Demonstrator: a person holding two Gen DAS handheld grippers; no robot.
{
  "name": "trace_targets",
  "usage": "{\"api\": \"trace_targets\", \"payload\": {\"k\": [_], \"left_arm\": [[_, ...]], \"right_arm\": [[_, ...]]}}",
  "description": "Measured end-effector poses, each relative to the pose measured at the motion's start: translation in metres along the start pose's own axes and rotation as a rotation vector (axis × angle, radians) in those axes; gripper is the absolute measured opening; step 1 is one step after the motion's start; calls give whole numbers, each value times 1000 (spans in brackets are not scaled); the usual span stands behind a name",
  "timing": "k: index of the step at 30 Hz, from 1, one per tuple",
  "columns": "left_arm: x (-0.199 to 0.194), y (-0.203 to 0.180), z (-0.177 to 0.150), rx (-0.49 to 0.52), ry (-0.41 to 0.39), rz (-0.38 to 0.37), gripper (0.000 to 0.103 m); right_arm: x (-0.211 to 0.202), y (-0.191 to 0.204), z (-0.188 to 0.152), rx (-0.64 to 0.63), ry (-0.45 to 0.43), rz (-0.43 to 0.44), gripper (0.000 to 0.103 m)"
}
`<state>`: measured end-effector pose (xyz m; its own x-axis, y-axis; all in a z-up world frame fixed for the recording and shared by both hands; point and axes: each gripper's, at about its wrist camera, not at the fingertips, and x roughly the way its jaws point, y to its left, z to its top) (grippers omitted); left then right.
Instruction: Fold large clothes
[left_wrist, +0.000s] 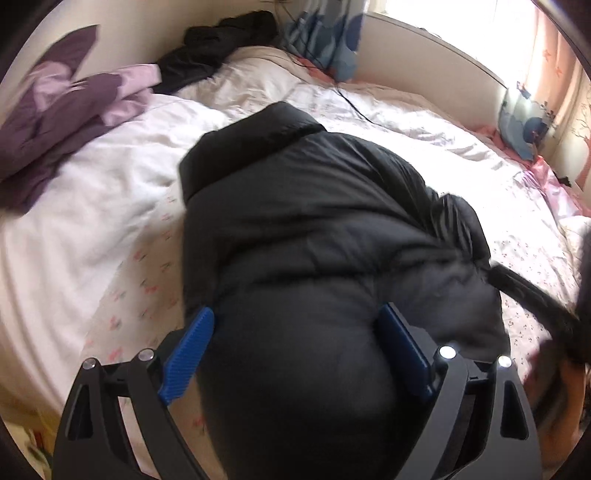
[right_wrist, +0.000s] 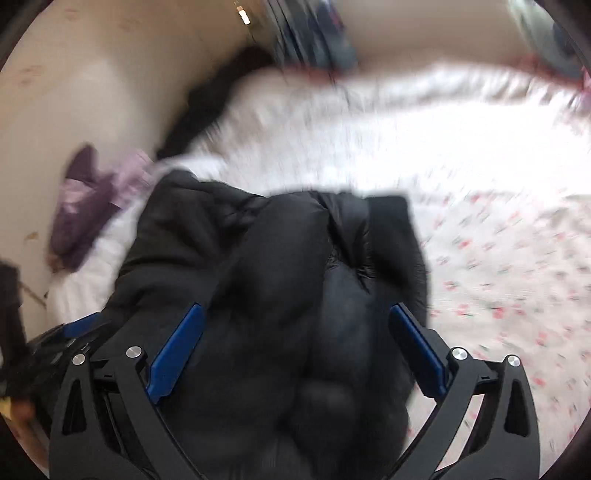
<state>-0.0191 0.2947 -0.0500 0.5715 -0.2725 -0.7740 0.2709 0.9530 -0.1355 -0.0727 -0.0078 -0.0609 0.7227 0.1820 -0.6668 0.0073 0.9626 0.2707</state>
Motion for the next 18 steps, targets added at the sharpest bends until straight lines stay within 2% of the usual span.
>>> {"api": "trace_targets", "payload": {"k": [1, 2, 3, 5, 7, 10, 12, 14, 15, 18], "left_arm": [[-3, 0, -5, -7, -4, 12, 88], [-7, -2, -10, -13, -10, 23, 89], [-12, -4, -16, -15, -10, 44, 89], [-20, -8, -24, -6, -11, 66, 89], [-32, -12, -33, 14, -32, 107, 89], [-45, -10, -42, 25, -53, 135, 91], [-53, -11, -49, 37, -62, 146, 91], [-57, -14, -55, 52, -73, 143, 91], [-59, -15, -59, 59, -68, 138, 91], [-66, -18, -68, 87, -68, 146, 91]], "right_arm": [[8, 4, -11, -50, 75, -27, 97], [18, 2, -25, -77, 172, -17, 97], [19, -2, -30, -46, 198, -8, 97], [3, -4, -29, -6, 193, -50, 97], [-26, 11, -26, -37, 129, -91, 97], [-62, 34, -32, -91, 44, -99, 97], [-61, 40, -43, -105, 93, -89, 97], [-34, 41, -60, -122, 243, -88, 97], [-27, 37, -66, -111, 277, -74, 97], [-37, 32, -70, -49, 261, -62, 97]]}}
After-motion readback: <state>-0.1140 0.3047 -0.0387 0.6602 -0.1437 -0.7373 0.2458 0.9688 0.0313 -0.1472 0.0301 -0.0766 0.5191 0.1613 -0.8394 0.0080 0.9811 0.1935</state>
